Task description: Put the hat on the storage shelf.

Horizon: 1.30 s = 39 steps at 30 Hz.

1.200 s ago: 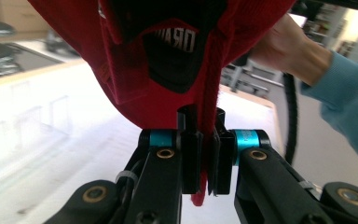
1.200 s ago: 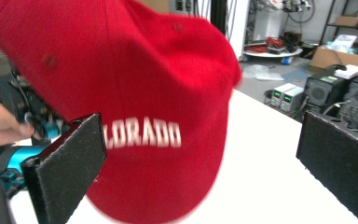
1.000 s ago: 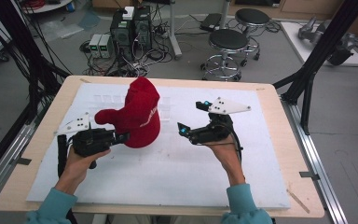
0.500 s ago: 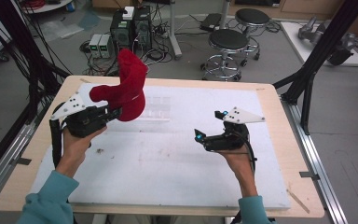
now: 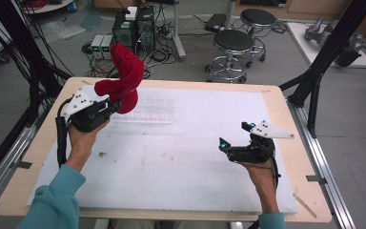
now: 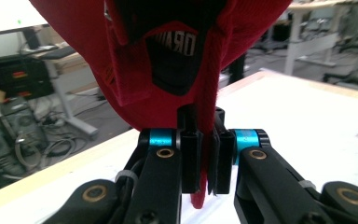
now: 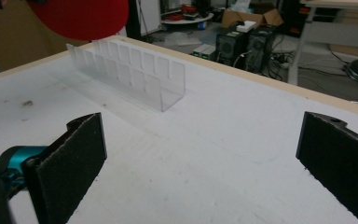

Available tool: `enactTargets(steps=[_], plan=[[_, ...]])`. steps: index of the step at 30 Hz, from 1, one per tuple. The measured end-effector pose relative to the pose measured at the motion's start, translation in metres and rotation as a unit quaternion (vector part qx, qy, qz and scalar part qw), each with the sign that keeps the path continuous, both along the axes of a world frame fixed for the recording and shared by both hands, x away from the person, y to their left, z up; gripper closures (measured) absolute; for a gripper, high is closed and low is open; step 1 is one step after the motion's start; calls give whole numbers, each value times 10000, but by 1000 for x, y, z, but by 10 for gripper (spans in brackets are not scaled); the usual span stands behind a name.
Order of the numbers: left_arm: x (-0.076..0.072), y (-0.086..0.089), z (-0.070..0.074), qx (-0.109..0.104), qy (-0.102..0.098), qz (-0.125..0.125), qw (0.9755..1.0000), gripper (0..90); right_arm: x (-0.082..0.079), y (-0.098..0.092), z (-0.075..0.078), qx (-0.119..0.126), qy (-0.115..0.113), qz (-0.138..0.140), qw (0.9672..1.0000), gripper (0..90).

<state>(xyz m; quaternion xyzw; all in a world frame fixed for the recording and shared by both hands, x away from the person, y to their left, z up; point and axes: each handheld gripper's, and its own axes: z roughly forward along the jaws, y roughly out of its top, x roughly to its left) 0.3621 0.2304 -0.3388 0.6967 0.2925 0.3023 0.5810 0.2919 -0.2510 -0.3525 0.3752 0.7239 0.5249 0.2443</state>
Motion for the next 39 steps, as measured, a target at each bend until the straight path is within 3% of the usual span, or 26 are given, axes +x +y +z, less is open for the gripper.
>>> enactTargets(steps=[3, 12, 25, 31, 39], plan=[[7, 0, -5, 52, 29, 157, 9999, 852, -4, -7, -7, -122, 50, -210, 9997, 4], [20, -5, -16, 106, 17, 302, 9995, 852, -15, -25, -30, 101, 131, -415, 9990, 4], [30, -11, -27, 344, 20, 495, 9982, 852, -20, -24, -62, 407, -311, -556, 9971, 4], [33, -13, -33, 398, 100, 626, 9972, 852, -19, -21, -63, 559, -522, -590, 9953, 4], [36, -13, -38, 236, 176, 633, 9976, 852, -15, -20, -66, 548, -455, -678, 9952, 4]])
